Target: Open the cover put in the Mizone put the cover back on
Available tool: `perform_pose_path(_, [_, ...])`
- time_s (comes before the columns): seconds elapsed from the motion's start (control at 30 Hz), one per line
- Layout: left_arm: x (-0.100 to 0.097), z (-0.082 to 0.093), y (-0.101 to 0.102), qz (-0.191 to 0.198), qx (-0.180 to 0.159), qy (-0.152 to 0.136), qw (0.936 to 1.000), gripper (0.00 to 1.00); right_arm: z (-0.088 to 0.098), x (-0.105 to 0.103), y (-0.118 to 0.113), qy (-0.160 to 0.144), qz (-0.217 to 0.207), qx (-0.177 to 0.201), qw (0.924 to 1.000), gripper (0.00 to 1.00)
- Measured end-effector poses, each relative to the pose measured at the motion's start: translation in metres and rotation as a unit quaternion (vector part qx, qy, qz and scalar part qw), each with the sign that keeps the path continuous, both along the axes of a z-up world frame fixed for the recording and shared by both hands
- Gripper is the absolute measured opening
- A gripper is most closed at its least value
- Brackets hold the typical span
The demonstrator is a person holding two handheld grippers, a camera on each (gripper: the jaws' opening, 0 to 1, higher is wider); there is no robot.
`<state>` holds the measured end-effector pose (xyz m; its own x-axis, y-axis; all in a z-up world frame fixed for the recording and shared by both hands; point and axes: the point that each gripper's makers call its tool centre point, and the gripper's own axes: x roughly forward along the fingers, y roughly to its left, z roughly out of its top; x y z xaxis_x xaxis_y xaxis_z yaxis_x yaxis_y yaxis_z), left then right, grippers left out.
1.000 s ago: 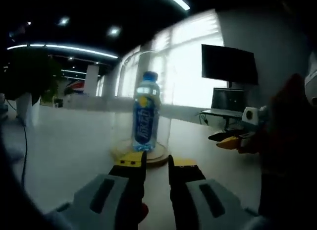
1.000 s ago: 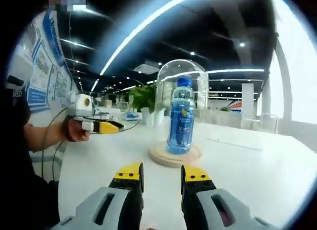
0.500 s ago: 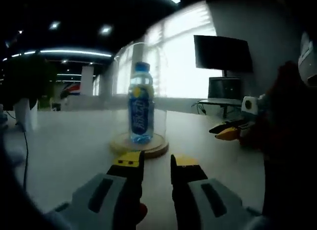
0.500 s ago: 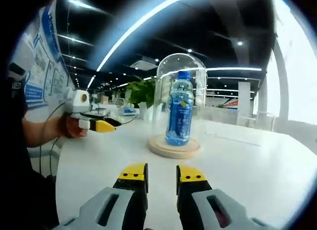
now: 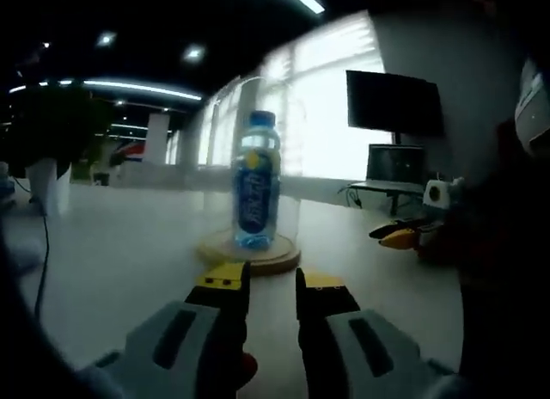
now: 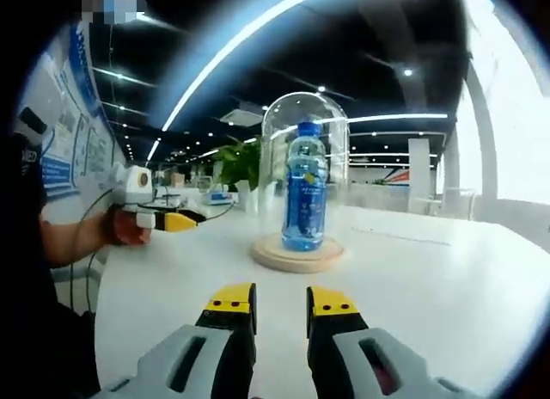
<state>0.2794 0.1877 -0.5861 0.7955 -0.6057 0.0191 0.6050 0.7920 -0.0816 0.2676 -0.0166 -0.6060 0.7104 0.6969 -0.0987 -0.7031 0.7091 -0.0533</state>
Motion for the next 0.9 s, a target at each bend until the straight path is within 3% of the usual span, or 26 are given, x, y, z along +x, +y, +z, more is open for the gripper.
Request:
perform_pose_path(0.23, [-0.0045, -0.0023, -0.0078, -0.014, 0.019, -0.009, 0.9997, 0.15, 0.0012, -0.0014, 0.0003, -0.007, -0.001, -0.001, 1.0, 0.16])
perform_pose_path(0.9, [-0.0052, 0.0042, -0.006, -0.006, -0.002, -0.003, 1.0, 0.16, 0.0002, -0.0003, -0.0011, -0.007, -0.007, -0.006, 0.9999, 0.17])
